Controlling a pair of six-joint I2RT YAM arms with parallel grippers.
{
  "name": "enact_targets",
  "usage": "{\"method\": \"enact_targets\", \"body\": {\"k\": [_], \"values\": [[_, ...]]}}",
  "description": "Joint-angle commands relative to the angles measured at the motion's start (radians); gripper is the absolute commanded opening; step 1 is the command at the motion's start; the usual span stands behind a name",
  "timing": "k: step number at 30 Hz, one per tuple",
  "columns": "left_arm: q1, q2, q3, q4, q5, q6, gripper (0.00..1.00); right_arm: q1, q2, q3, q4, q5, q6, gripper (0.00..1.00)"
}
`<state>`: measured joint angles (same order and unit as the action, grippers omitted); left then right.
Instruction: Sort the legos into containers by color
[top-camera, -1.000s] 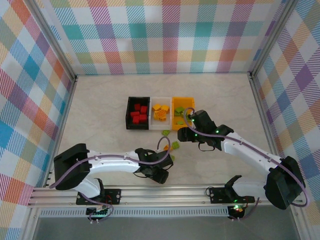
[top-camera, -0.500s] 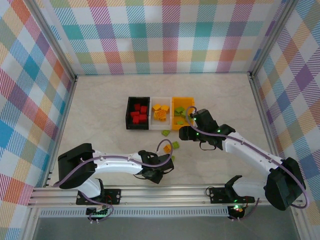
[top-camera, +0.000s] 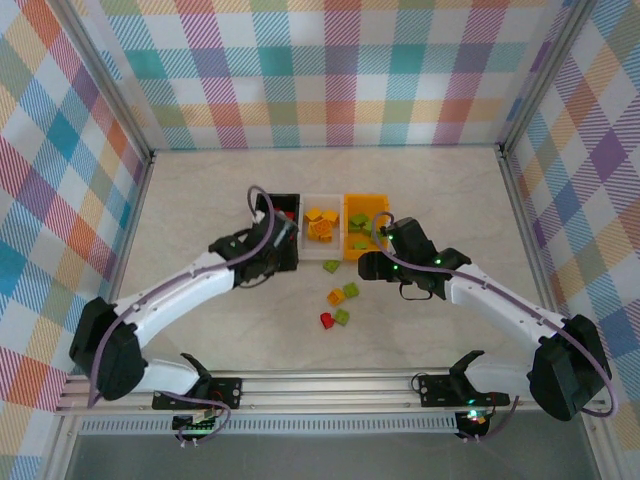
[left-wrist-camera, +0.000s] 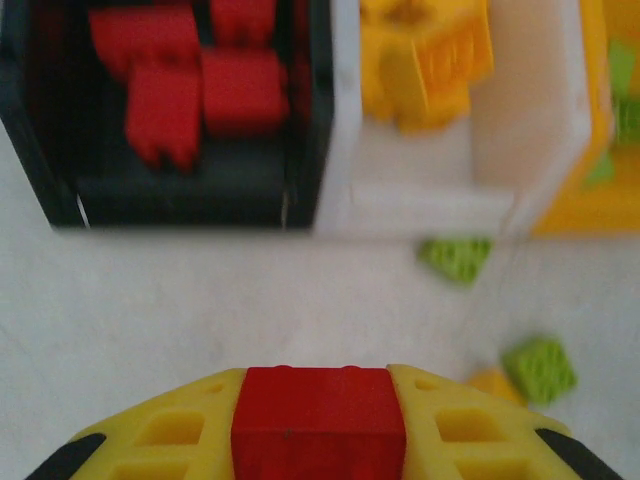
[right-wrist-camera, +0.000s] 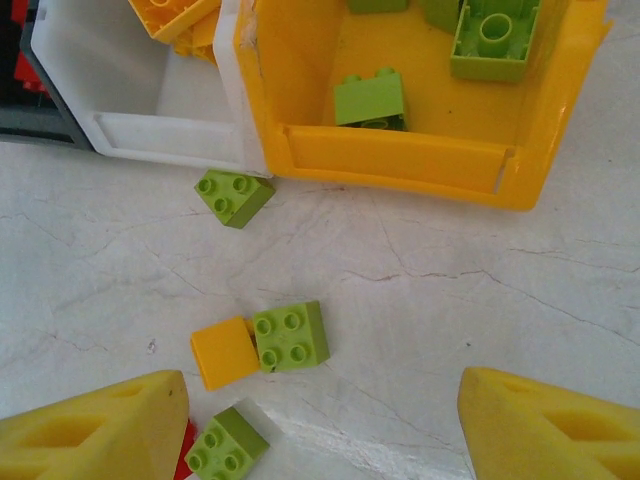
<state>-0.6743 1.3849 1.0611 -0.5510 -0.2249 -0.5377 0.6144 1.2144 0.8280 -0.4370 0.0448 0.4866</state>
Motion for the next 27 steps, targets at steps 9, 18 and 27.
{"method": "enact_targets", "body": {"k": [9, 18, 27], "values": [[0.210, 0.395, 0.339, 0.058, -0.048, 0.037, 0.27, -0.007, -0.025, -0.009, 0.017, -0.026, 0.014, 0.72], [0.242, 0.580, 0.521, -0.010, -0.029, 0.022, 0.45, -0.008, -0.034, -0.016, 0.032, -0.072, -0.007, 0.76], [0.212, 0.415, 0.448, 0.056, 0.064, -0.002, 0.83, -0.007, -0.014, -0.035, 0.040, -0.111, -0.026, 0.76]]}}
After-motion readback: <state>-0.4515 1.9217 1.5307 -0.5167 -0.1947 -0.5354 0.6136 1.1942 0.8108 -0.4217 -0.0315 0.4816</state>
